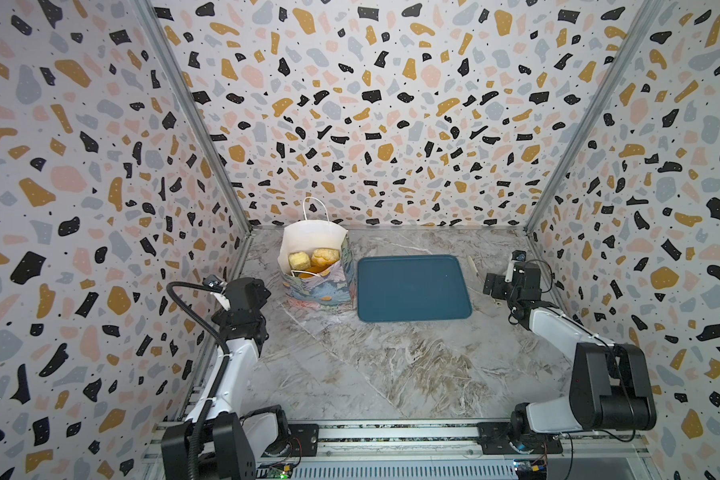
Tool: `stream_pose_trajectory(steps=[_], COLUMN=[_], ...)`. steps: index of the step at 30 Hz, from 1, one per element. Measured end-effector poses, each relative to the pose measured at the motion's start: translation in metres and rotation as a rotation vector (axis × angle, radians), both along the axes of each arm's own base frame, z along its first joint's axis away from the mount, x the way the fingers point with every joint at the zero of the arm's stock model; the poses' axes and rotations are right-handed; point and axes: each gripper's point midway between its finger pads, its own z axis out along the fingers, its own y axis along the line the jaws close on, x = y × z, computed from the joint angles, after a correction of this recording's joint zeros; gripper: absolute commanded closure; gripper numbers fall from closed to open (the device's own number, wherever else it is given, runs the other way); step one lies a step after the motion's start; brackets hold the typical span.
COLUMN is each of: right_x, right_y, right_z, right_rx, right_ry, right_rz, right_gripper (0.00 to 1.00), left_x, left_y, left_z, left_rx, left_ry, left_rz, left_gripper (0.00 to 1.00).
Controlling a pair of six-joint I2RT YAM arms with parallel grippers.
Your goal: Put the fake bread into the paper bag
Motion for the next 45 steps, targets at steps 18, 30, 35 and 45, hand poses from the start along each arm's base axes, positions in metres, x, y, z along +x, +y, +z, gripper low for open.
stream_pose_trajectory(steps=[18, 30, 35, 45], right_x=[-0.042, -0.056, -0.061, -0.062], right_y=[0.015, 0.014, 0.011, 0.008], right_z=[0.010, -0.013, -0.016, -0.010], right_rx=[0.086, 0.066, 0.047, 0.028], right_ry=[-0.217, -0.263, -0.298, -0.380], right_rz=[0.054, 0.055, 0.047, 0.034], right_gripper=[0.01, 0.01, 0.01, 0.01], left_x=[-0.042, -0.012, -0.012, -0.008], left_y=[0.003, -0.026, -0.038, -0.053], left_z=[-0.059, -0.045, -0.037, -0.037], left_rx=[0.103, 0.222, 0.275, 0.348], left_ry=[-0.128, -0.178, -0.198, -0.172], left_rz=[0.060, -0.077, -0.105, -0.159], left_gripper=[0.00, 0.00, 0.00, 0.01])
